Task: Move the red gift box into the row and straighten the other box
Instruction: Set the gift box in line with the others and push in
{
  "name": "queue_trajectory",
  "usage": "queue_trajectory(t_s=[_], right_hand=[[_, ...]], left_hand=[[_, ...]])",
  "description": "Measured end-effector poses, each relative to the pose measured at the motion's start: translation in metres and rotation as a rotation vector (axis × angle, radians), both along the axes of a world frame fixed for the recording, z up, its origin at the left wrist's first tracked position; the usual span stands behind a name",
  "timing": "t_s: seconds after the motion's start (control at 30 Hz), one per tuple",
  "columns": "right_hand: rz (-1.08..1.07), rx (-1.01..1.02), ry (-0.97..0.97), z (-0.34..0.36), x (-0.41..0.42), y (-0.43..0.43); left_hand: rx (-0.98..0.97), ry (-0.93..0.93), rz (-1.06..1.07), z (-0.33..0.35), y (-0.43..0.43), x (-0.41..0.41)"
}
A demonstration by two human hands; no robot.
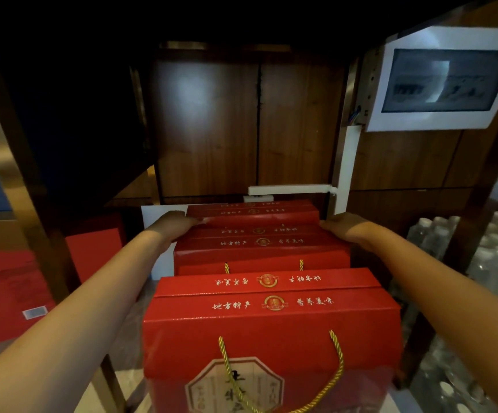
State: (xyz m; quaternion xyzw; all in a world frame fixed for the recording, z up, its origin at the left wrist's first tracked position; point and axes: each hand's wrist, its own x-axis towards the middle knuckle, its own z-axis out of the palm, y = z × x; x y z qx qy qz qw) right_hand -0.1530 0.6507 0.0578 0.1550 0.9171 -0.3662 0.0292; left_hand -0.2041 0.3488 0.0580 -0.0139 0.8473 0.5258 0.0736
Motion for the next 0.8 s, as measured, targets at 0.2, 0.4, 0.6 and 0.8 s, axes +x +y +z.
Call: queue_trajectory(t_s=[0.2,0.4,0.6,0.8], right_hand=[[0.050,0.072,0.041,0.006,0.038,-0.007],[0.181,0.198,0.074,0.024,0.089,-0.025],[0.379,0.330,0.265,0.019,0.154,-0.080],[0.586,0.374,0.451,-0.011,0.179,-0.153]], left_hand=[[-0.237,0.078,-0.069,0.003,-0.004,0.036],[-0.495,0.190,-0.117,0.001,-0.021,0.076],[-0.453,0.165,-0.226,-0.014,-0.045,0.134],[-0.391,0.241,-0.114,-0.032,-0.067,0.169]])
